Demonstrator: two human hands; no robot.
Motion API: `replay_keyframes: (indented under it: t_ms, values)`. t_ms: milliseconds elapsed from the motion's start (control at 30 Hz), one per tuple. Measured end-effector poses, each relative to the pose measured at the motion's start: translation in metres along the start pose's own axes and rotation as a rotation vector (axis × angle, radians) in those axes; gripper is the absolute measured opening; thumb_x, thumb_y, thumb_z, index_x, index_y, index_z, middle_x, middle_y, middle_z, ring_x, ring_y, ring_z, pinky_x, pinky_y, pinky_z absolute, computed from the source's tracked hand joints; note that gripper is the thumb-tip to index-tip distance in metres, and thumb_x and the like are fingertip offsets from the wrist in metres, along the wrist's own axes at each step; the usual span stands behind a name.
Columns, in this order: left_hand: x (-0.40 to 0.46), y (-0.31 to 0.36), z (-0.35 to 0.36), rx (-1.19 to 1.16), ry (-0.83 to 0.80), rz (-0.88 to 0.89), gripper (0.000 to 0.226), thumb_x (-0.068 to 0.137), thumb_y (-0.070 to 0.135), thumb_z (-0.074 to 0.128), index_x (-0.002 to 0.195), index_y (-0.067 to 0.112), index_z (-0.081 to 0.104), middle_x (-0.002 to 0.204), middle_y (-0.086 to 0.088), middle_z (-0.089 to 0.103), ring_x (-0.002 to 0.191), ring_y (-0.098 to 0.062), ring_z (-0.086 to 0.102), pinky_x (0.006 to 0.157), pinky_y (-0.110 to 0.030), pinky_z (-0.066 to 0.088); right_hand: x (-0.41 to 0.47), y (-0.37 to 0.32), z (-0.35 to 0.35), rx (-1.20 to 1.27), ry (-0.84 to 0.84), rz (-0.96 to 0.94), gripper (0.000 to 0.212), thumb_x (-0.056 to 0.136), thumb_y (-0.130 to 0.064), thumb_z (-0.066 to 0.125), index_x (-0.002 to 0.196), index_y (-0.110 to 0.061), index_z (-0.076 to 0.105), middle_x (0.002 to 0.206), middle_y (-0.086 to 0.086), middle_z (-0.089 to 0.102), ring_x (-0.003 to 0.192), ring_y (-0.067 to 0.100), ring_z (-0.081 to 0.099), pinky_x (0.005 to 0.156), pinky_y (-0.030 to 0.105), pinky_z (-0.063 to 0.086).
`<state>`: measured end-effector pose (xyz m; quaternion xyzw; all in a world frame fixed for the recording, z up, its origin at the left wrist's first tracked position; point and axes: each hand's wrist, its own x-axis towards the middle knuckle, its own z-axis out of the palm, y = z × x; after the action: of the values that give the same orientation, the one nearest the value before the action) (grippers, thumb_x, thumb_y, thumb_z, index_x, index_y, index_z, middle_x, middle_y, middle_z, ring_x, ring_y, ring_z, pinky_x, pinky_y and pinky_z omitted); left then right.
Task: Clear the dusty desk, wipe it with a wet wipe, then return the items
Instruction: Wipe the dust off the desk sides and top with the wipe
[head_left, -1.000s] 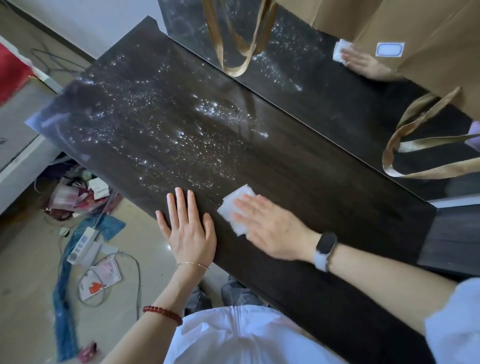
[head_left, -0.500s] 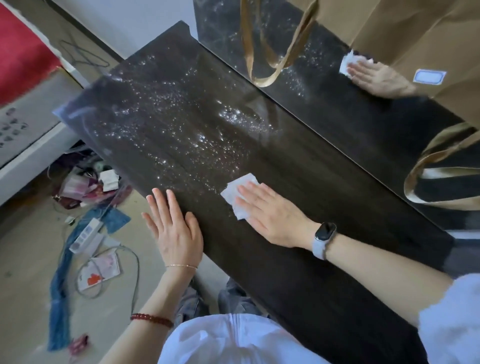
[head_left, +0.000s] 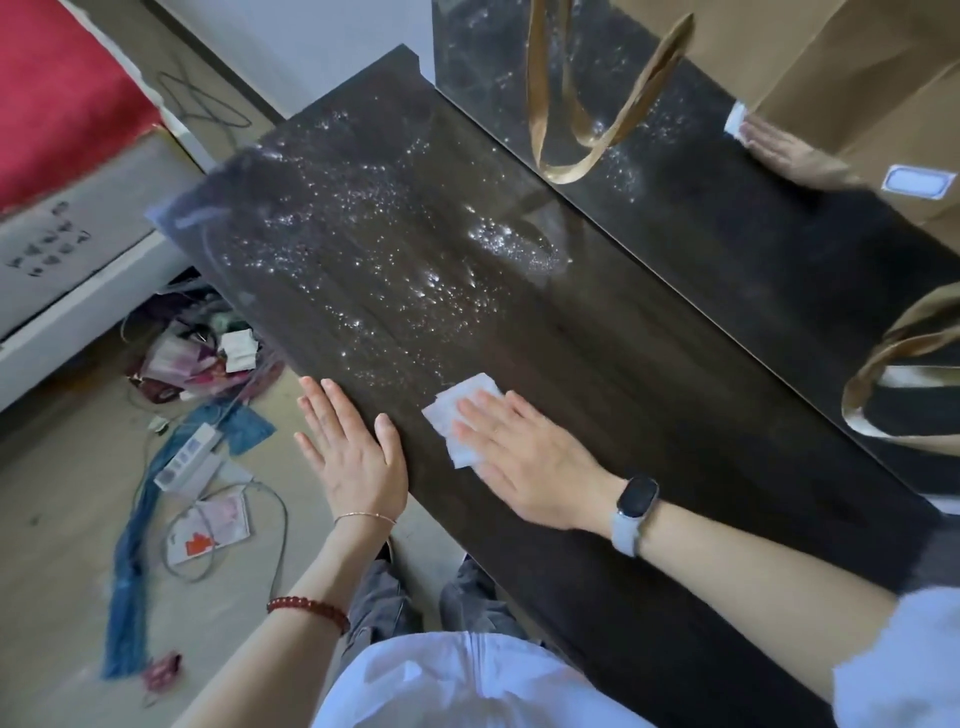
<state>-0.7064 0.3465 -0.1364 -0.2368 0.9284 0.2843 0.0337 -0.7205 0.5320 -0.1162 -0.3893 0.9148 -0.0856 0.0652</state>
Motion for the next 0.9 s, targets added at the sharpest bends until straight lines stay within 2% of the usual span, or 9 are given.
replay_keyframes:
  t_ms: [67,200,233,367,433,533,633,733,900]
  values:
    - [0.001,-0.001,0.000,-0.003,0.000,0.000,0.068,0.086,0.034,0.021,0.145,0.007,-0.002,0.154,-0.008,-0.011,0.142,-0.023,-0.008,0.114,-0.047,-0.003,0.003,0.038,-0.007,-0.079,0.054,0.166,0.051,0.096,-0.026,0.020,0.127,0.003,0.049,0.132,0.022,0.050,0.122,0.040,0.047,0.103,0.047,0.023]
    - [0.002,-0.001,-0.001,-0.004,-0.018,-0.004,0.068,0.086,0.035,0.021,0.145,0.008,-0.002,0.154,-0.007,-0.012,0.142,-0.023,-0.007,0.114,-0.048,-0.003,0.018,0.077,-0.017,0.010,0.131,0.719,0.061,0.090,-0.030,0.018,0.135,0.006,0.035,0.143,0.026,0.034,0.133,0.044,0.030,0.111,0.048,0.014]
    - [0.002,-0.002,-0.001,-0.005,-0.024,0.002,0.068,0.086,0.035,0.021,0.145,0.008,-0.002,0.154,-0.007,-0.012,0.142,-0.023,-0.007,0.113,-0.049,-0.003,0.022,0.060,-0.007,0.023,0.160,0.701,0.059,0.089,-0.029,0.022,0.134,0.008,0.037,0.141,0.028,0.036,0.131,0.045,0.032,0.111,0.049,0.016]
    - [0.002,-0.011,-0.011,-0.032,-0.077,0.052,0.066,0.087,0.037,0.019,0.146,0.014,0.002,0.155,-0.002,-0.009,0.142,-0.022,-0.008,0.113,-0.050,-0.005,0.023,-0.049,0.022,0.113,0.153,0.295,0.051,0.090,-0.025,0.033,0.133,0.001,0.043,0.141,0.022,0.040,0.133,0.040,0.032,0.110,0.047,0.017]
    - [0.003,-0.017,-0.020,-0.064,-0.094,0.087,0.063,0.087,0.036,0.018,0.146,0.016,0.007,0.155,0.001,-0.005,0.142,-0.019,-0.009,0.113,-0.049,-0.007,0.021,-0.075,0.021,0.174,0.110,0.244,0.050,0.091,-0.025,0.031,0.135,-0.003,0.041,0.144,0.019,0.036,0.136,0.035,0.027,0.112,0.042,0.013]
    - [0.004,-0.021,-0.034,-0.045,-0.044,0.158,0.060,0.088,0.032,0.021,0.145,0.015,0.017,0.155,-0.002,0.008,0.142,-0.019,-0.006,0.114,-0.045,-0.007,0.021,-0.072,0.006,0.551,0.126,0.343,0.051,0.092,-0.018,0.021,0.139,-0.005,0.034,0.147,0.005,0.031,0.139,0.013,0.016,0.115,0.023,-0.003]
    - [-0.003,-0.016,-0.040,0.060,-0.042,0.423,0.053,0.088,0.026,0.026,0.138,0.009,0.033,0.151,-0.012,0.024,0.141,-0.025,0.005,0.115,-0.042,-0.001,0.010,-0.068,-0.009,0.864,0.318,0.658,0.047,0.093,-0.020,0.023,0.134,-0.009,0.044,0.141,0.001,0.041,0.136,0.003,0.024,0.114,0.017,0.005]
    - [-0.014,-0.004,-0.029,0.290,-0.168,0.820,0.047,0.089,0.022,0.029,0.132,0.007,0.042,0.144,-0.018,0.036,0.138,-0.032,0.020,0.114,-0.043,0.007,-0.020,-0.070,-0.002,0.674,0.508,0.997,0.046,0.092,-0.023,0.025,0.132,-0.011,0.046,0.140,0.010,0.045,0.137,0.018,0.028,0.116,0.027,0.012]
    - [-0.022,0.021,-0.002,0.466,-0.273,0.893,0.056,0.092,0.032,0.020,0.139,0.002,0.029,0.148,-0.017,0.028,0.139,-0.033,0.016,0.115,-0.044,0.005,-0.076,-0.094,0.028,0.124,0.315,1.435,0.054,0.088,-0.024,0.026,0.134,-0.002,0.042,0.143,0.020,0.038,0.133,0.035,0.035,0.107,0.054,0.024]
